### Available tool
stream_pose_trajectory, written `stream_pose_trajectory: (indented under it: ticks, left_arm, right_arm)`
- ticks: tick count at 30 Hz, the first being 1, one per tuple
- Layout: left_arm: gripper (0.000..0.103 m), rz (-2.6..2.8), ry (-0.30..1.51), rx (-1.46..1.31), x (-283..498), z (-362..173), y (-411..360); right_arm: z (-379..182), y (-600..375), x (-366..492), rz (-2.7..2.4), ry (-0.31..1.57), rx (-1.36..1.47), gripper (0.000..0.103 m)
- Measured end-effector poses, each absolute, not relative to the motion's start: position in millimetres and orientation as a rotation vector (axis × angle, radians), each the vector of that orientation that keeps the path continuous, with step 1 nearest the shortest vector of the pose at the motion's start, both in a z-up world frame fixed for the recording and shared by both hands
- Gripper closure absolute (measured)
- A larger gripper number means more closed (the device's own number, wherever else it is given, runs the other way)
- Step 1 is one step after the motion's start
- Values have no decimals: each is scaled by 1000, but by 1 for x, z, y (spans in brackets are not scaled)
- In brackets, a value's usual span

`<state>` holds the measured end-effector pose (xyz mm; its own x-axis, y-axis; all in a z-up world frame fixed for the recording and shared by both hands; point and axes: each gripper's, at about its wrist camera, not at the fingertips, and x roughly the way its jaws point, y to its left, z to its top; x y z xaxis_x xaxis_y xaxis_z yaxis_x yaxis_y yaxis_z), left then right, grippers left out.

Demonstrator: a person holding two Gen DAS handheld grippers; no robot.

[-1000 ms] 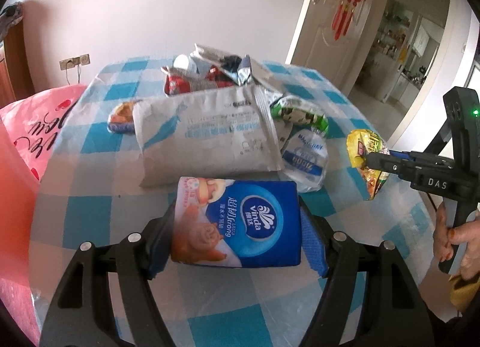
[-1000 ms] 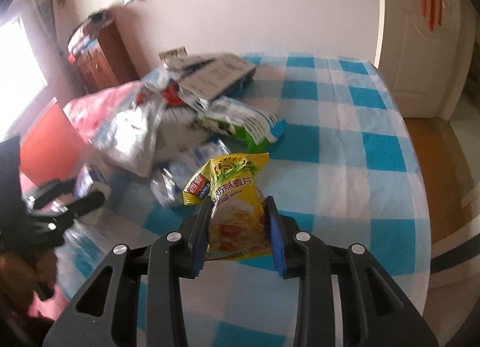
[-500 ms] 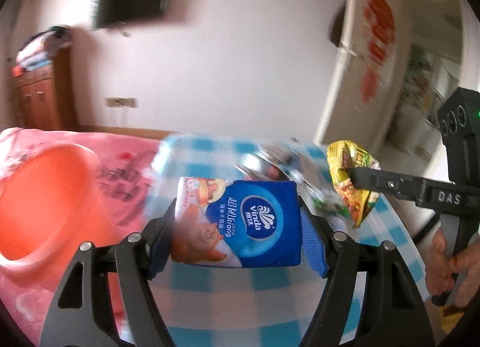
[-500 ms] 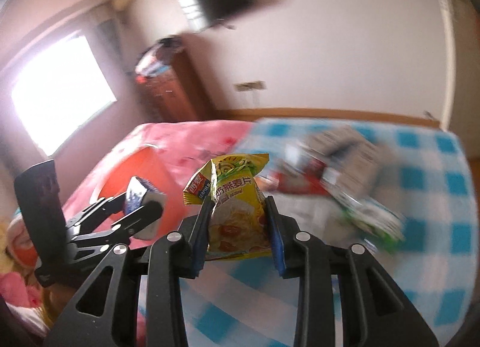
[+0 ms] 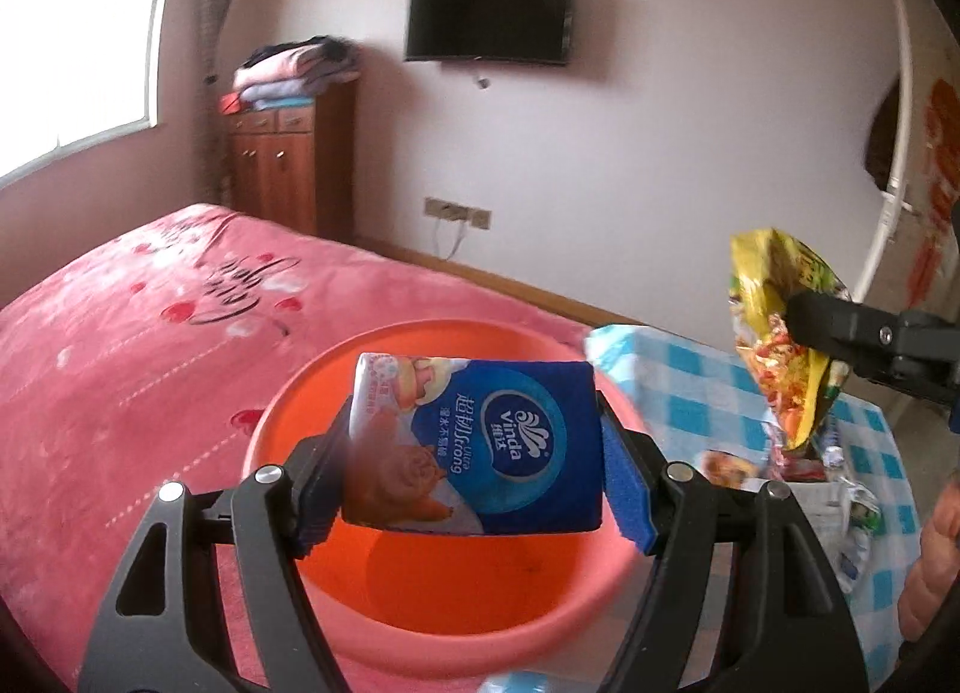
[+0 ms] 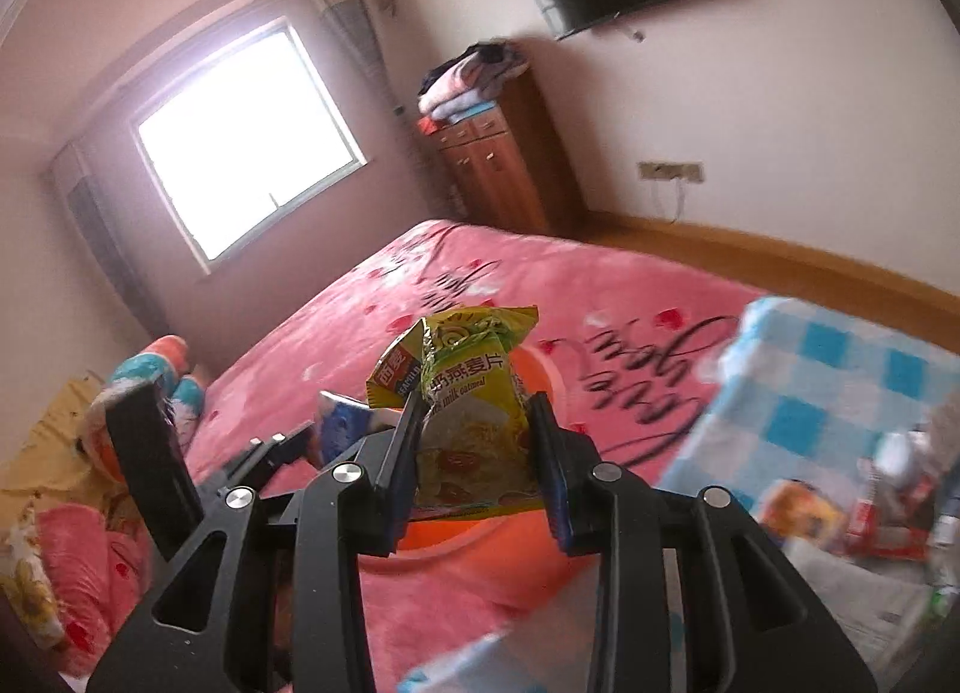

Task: Collect trash
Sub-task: 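Carry both items over the orange bucket and open both tools to drop them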

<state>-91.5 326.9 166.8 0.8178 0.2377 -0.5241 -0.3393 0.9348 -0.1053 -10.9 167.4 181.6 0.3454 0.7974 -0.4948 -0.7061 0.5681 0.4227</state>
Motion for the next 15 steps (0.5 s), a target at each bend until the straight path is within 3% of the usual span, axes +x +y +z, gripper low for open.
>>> stream_pose_trajectory:
  ticks: [4, 6, 9, 15]
  left_arm:
    - [29, 343, 549, -232, -86, 153, 344]
    - [19, 345, 549, -267, -85, 145, 350]
    - [16, 372, 530, -279, -88, 139, 351]
    - [13, 393, 486, -241, -96, 139, 342]
  right_arm:
    - [168, 207, 1, 1007, 776, 142, 60]
    - [162, 211, 4, 1015, 778, 165, 46]
    - [158, 205, 4, 993, 767, 205, 21]
    - [159, 157, -13, 866, 675, 196, 13]
